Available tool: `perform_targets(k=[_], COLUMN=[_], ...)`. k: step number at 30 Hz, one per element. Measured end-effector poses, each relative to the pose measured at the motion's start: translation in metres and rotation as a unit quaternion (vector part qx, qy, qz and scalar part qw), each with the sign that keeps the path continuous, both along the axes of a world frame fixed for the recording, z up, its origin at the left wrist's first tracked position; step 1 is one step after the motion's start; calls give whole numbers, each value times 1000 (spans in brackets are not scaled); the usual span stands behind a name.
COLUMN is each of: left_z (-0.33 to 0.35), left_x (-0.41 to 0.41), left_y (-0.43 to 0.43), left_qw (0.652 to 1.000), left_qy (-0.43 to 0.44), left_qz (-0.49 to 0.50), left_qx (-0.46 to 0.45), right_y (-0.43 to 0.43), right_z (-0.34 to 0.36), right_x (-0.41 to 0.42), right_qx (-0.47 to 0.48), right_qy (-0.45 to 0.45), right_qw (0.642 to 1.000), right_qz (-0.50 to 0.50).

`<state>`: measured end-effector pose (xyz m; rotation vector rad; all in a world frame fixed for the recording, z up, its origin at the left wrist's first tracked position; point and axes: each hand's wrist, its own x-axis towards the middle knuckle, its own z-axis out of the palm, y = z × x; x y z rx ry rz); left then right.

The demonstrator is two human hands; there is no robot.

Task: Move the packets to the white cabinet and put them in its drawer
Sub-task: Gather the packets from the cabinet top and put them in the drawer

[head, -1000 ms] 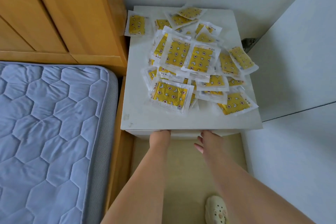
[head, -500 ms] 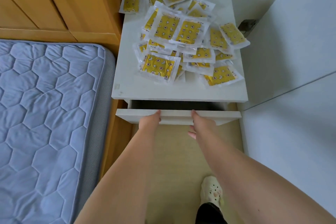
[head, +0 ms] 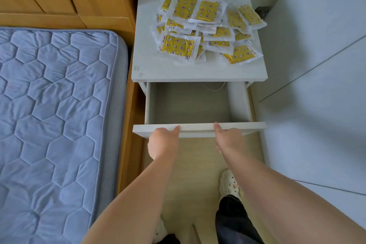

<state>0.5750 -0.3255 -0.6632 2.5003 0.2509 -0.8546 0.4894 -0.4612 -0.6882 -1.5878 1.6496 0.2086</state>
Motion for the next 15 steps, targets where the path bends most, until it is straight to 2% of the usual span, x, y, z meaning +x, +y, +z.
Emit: perform_targets(k=[2, 3, 4, 6, 8, 11, 13, 15], left_z=[5, 5, 3, -1, -3, -4, -1, 2], left_x=[-7, -8, -7, -3, -3, -6, -10, -12], left_y=[12, 17, 20, 21, 20, 20, 19, 16], left_qw=[979, 958, 938, 915, 913, 942, 951, 952], left_qy=[-151, -206, -223, -175, -128, -90, -80, -84], left_qz=[-138, -200, -264, -363, -387, -323, -297, -292], left_qx=[10, -7, -15, -6, 7, 0, 10, 23], right_y=[5, 7, 8, 5, 2, -1, -5, -11], right_z=[5, 9, 11, 6, 0, 5, 10, 13], right_x=[-15, -22, -26, -33, -37, -37, -33, -29], right_qx=[-139, -219, -285, -349, -335, -321, -287, -227], right_qy=[4, -16, -44, -72, -34, -9, 38, 82], right_qw=[982, 957, 926, 873, 855, 845, 853, 878], right_qz=[127, 188, 243, 334, 394, 428, 435, 414])
